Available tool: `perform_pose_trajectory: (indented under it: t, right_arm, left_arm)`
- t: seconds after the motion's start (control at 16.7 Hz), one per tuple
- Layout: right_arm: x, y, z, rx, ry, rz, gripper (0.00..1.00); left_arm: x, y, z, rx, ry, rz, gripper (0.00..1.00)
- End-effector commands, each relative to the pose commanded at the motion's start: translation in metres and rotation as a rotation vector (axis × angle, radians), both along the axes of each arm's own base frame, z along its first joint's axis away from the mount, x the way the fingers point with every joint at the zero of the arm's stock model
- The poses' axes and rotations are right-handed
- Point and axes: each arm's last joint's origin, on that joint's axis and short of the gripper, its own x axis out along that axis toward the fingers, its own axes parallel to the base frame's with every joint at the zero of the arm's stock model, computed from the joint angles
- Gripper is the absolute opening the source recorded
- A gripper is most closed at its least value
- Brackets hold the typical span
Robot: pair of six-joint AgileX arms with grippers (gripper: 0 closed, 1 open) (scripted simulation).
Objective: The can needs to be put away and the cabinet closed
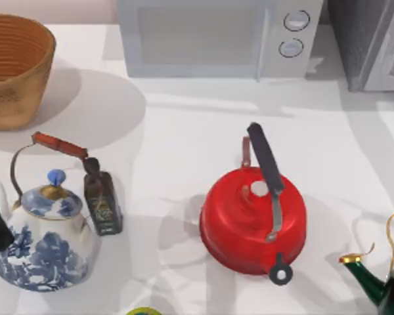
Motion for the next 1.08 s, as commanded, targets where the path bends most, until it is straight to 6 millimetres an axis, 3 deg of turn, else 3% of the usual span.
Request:
perform_pose_trajectory:
  t: [0.36, 0.6, 0.84, 1.08]
  right_arm:
    - [0.082, -0.001, 0.003, -0.015, 0.076, -0.030, 0.00]
    - [0.109, -0.003, 0.024, 0.000, -0.009, -0.020, 0.00]
    - [0.127, -0.003, 0.024, 0.007, -0.040, 0.004, 0.00]
    - [0.131, -0.002, 0.022, 0.007, -0.039, 0.010, 0.00]
  left_arm:
    - [0.000, 0.000, 0.000, 0.000, 0.000, 0.000, 1.00]
    - [0.000, 0.000, 0.000, 0.000, 0.000, 0.000, 1.00]
    - [0.000, 0.000, 0.000, 0.000, 0.000, 0.000, 1.00]
    - [0.000, 0.000, 0.000, 0.000, 0.000, 0.000, 1.00]
